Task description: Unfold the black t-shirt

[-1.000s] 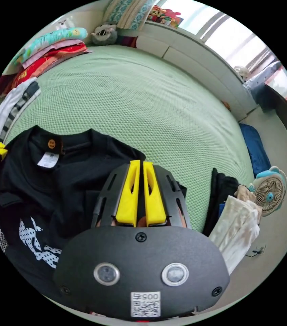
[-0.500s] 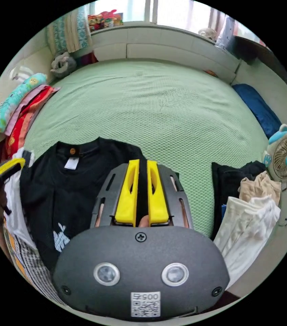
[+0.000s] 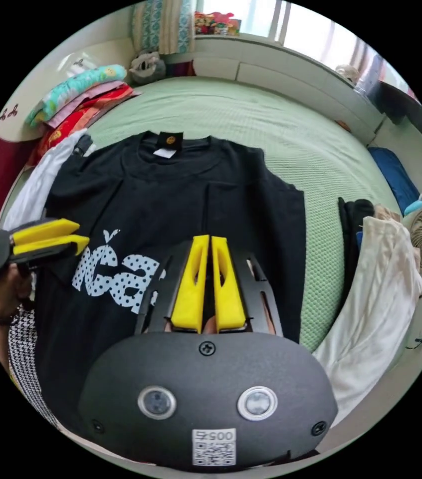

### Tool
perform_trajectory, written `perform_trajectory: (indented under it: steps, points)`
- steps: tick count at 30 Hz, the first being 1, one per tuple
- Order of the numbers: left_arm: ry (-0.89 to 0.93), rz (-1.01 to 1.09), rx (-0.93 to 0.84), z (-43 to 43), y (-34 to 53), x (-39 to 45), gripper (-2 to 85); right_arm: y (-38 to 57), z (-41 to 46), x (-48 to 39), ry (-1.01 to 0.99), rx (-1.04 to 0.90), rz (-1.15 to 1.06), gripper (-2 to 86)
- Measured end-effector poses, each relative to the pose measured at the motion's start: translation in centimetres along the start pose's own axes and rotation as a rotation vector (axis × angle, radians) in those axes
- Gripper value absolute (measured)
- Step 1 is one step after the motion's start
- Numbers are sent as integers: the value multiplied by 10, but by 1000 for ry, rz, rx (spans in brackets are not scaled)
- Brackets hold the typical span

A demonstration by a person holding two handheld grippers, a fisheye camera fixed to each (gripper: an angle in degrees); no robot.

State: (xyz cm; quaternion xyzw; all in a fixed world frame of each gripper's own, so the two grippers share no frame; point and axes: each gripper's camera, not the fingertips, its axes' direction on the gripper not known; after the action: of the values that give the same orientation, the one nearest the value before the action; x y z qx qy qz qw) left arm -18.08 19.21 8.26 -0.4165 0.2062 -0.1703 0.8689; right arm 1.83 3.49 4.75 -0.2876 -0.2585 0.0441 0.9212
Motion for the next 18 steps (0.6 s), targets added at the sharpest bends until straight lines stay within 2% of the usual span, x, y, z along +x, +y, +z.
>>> perform_trajectory:
  steps: [6,10,14,18]
  points:
    - [41,-36,15,-9,-1,-10,110,5,-27,50,-28,20,92,0]
    - [79,-23,32,-11,2,-6,110,14,-22,51,-150,0,63,54]
    - [13,-26,21,1,5,-2,117,20,-4,32,-76,-9,57,68]
    - [5,-48,7,-5,8,-16,82,28,9,26,-1,-21,28,36]
